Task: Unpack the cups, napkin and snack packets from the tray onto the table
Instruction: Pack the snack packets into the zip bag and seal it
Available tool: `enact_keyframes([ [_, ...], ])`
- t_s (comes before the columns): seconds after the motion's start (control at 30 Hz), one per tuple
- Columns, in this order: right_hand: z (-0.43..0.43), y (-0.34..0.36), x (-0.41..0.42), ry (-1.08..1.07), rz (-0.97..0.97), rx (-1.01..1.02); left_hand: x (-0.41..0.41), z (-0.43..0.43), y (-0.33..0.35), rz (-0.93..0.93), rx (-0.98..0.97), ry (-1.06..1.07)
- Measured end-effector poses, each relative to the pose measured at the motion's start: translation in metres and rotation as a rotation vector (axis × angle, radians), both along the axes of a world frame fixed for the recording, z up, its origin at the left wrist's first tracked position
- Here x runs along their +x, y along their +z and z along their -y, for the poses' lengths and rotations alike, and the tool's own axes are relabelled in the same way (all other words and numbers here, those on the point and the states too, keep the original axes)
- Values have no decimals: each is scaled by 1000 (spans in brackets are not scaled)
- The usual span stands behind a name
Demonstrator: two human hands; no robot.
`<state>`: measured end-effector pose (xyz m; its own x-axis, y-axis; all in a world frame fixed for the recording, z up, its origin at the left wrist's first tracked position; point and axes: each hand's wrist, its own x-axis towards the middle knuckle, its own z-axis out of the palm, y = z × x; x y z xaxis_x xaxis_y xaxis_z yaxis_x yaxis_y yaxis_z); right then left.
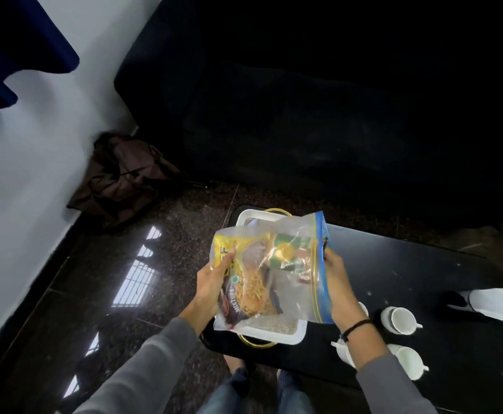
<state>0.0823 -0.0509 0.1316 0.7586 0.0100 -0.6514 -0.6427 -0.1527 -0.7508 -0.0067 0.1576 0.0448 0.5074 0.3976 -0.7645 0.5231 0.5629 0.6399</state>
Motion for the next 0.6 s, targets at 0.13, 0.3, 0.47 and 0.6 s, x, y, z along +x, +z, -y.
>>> enact_keyframes([
  [0.13, 17, -23, 5, -73, 67, -41, -2, -20, -25, -7, -5, 43],
  [0.3, 28, -53, 16, -244, 0, 116, -16, -46, -55, -50, -31, -30],
  [0.47, 26, -90, 28, -378, 18, 187, -44, -59, -79, -84, -98, -95],
  [0.6, 11, -118, 52, -402, 33, 156, -61, -60, -95, -90, -160, -61],
])
